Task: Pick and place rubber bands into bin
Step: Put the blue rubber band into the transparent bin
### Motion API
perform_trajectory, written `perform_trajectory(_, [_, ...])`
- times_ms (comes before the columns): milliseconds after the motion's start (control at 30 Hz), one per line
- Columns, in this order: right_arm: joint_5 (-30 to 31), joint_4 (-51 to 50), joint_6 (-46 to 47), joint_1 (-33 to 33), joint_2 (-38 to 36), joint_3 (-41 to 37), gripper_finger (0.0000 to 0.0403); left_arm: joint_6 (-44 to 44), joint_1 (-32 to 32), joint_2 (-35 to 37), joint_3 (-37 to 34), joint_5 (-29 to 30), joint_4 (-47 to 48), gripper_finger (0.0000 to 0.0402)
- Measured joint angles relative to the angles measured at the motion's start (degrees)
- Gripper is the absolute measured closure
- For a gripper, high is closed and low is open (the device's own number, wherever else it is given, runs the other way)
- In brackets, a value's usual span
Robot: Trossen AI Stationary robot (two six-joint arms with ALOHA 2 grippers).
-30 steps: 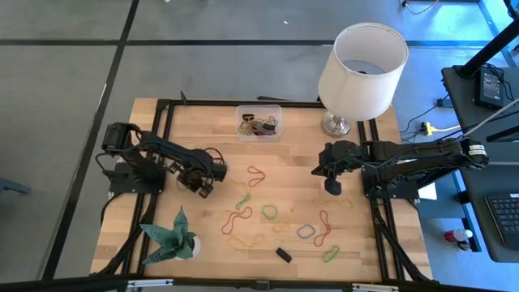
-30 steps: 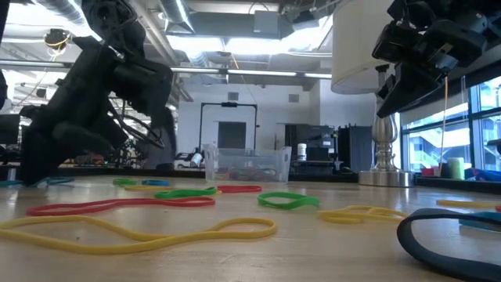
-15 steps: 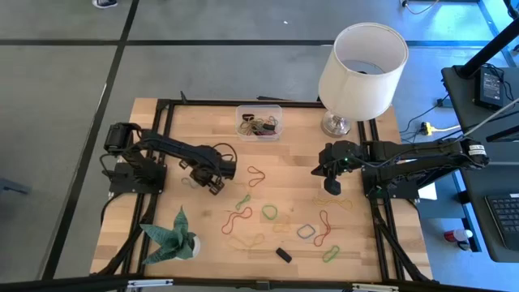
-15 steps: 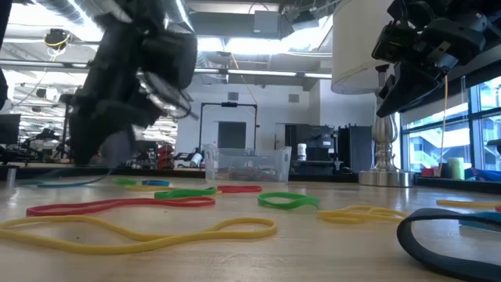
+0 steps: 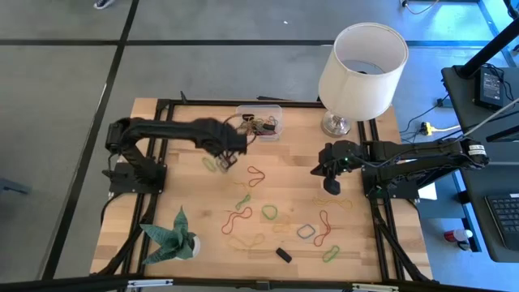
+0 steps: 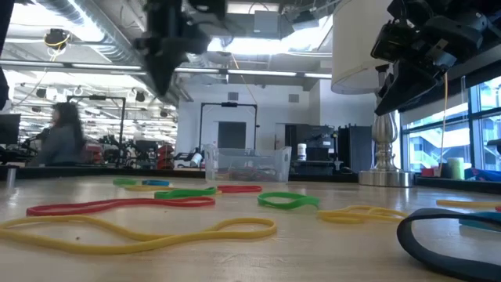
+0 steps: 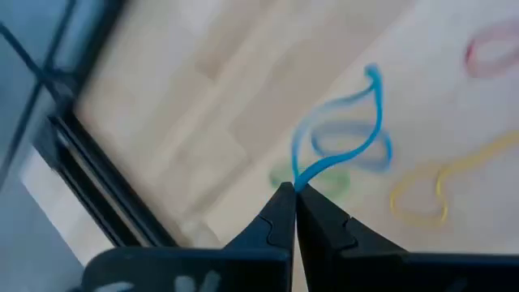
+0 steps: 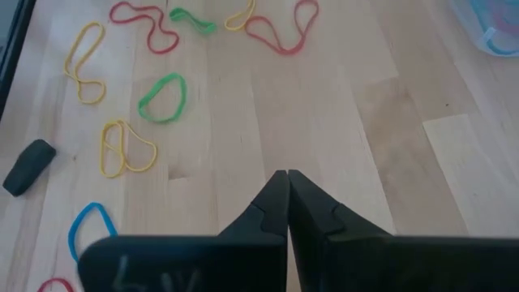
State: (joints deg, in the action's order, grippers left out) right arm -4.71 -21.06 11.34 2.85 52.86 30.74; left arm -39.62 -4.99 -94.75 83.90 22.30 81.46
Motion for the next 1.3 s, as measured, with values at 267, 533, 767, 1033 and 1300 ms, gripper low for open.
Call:
perform_trajectory(267, [1.66, 1.35, 2.25, 0.04, 0.00, 0.00, 0.0397, 19.61, -8.71, -4.92, 14.44, 6.50, -4.99, 0.0399])
perform_trajectory(533, [5.97, 1.75, 7.99, 0.04, -0.02, 0.00, 0.0397, 36.32, -15.60, -16.70, 24.89, 2.20, -14.61, 0.0400])
perform_trajectory(767, [9.38, 2.05, 11.26, 0.04, -0.02, 0.00, 0.0397, 41.43, -17.87, -25.57, 27.08, 1.51, -14.17, 0.0400])
perform_trajectory(1033, [9.68, 2.05, 12.65, 0.04, -0.02, 0.00, 0.0397, 39.35, -20.47, -29.95, 27.08, 1.74, -11.22, 0.0398])
perform_trajectory(1300, [9.68, 1.99, 12.42, 0.04, -0.02, 0.00, 0.0397, 34.25, -22.30, -30.18, 27.08, -3.76, -12.27, 0.0346])
